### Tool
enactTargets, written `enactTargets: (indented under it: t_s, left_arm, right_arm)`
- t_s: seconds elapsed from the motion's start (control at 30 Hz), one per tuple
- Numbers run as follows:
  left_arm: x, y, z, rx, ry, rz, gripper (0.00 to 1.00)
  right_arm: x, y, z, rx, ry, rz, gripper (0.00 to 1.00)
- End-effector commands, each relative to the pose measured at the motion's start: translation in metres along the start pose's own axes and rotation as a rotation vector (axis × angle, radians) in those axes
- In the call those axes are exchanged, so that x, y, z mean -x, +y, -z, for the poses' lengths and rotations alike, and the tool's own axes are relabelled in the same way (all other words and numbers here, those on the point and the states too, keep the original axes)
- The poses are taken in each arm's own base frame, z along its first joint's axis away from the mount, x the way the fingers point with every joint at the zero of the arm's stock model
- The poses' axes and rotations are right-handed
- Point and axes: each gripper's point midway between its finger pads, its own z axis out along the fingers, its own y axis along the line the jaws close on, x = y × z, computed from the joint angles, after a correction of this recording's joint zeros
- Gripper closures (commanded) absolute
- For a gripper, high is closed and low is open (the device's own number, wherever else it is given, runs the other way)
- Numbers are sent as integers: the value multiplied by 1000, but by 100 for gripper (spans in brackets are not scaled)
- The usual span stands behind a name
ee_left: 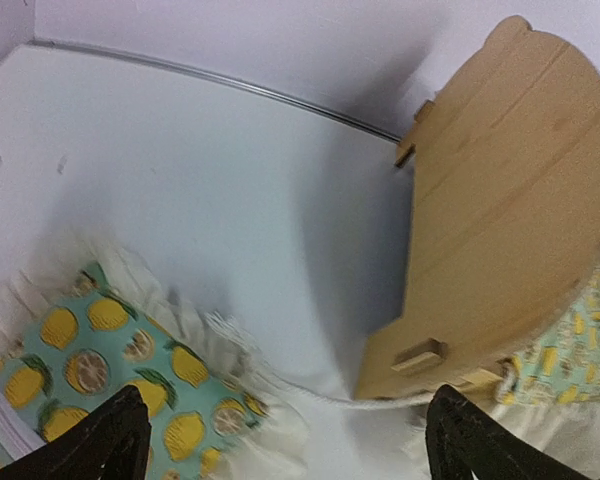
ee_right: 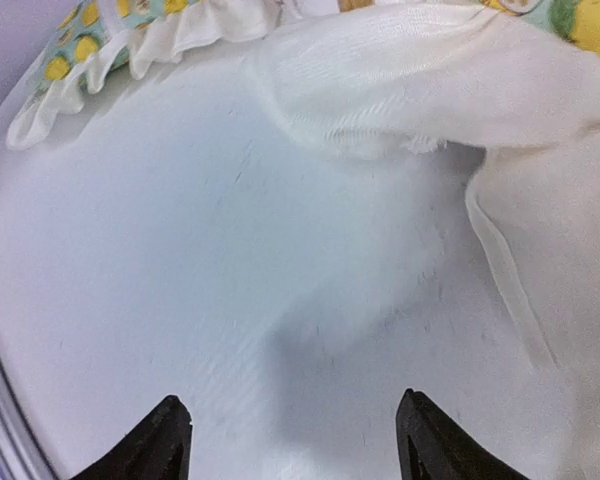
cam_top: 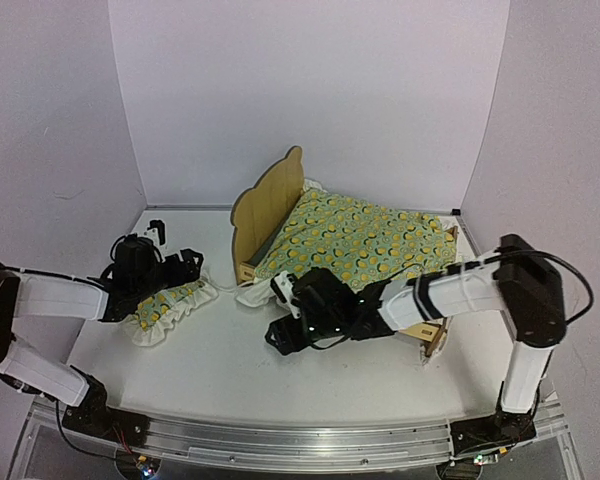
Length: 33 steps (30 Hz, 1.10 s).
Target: Set up the pet bed
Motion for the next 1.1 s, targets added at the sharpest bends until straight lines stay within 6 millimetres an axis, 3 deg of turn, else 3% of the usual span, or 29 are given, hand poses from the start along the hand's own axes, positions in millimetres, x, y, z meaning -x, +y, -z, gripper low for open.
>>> enactTargets:
  t_s: [0.0,0.17,0.23,0.33,0.47,0.57,0.7,0.77,0.83,0.93,1.07]
  left_arm:
    - [-7,-38,25,-216,93,133,2]
    - [-18,-92,39,-421,186,117,1]
    - [-28,-116,32,-496,245,76,1]
    - [-37,-131,13,-536,292,52,1]
    - [-50,-138,-10,-548,341,49,3]
    - [-66,-148,-16,-576,381,54,10]
    - [-74,-140,-20,-531,377,59,21]
    - [-78,-140,-19,-533,386,65,21]
    - [-82,-139,-17,-531,386,76,23]
    - [-86,-137,-15,-536,378,103,37]
    - [-89,-135,-17,-537,373,106,50]
  right_arm:
    - [-7,8,73,56,40,92,22]
    - [22,-30,126,-94,-39,169,13]
    - [37,-51,142,-132,-84,146,12]
    - [56,-76,161,-165,-140,112,11]
    - [68,-87,181,-218,-179,133,8]
    - [71,-89,193,-234,-193,138,7]
    - [69,-102,207,-309,-198,110,6]
    - [68,-124,223,-440,-198,38,6]
    - [68,-154,253,-631,-200,-34,6]
    - [54,-197,283,-794,-97,-170,2]
    - [25,-247,309,-856,30,-370,14]
